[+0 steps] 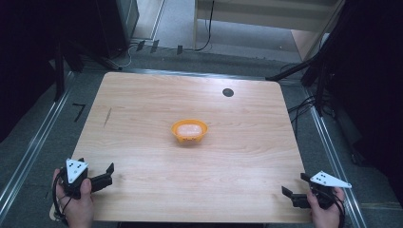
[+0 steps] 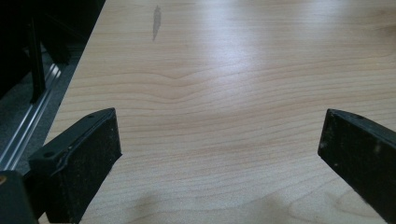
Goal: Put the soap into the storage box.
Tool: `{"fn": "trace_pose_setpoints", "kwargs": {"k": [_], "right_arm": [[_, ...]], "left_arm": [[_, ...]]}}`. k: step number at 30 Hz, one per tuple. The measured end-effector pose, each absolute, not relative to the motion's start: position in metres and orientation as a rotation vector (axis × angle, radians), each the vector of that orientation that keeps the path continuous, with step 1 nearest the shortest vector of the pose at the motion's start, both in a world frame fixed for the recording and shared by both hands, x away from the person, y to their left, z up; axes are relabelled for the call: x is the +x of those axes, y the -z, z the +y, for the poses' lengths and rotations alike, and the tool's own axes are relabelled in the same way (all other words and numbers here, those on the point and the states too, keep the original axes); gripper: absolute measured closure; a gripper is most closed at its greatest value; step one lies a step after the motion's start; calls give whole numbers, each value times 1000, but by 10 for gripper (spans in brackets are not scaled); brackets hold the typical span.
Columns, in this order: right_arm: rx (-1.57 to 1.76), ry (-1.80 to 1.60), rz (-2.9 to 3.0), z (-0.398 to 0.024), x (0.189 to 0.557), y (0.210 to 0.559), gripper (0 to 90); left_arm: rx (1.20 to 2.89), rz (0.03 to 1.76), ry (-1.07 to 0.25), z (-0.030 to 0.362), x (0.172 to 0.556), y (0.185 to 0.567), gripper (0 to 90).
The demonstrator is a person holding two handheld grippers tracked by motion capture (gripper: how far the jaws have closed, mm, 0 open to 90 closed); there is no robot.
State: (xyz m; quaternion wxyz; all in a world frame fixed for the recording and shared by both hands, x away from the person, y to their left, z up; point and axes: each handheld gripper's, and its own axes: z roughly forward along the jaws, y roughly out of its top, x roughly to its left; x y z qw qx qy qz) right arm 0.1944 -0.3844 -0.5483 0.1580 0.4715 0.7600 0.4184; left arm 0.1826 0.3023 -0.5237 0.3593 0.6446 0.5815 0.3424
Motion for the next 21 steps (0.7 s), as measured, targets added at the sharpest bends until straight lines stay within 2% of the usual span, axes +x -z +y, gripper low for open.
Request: {"fn": "trace_pose_setpoints", "kwargs": {"k": [13, 21], "right_arm": [[1404, -1327, 2003, -398, 180, 555, 0], [1387, -1279, 1986, -394, 177, 555, 0]], "left_arm": [[1679, 1502, -882, 301, 183, 524, 0], [1682, 1506, -881, 301, 184, 524, 0]]}}
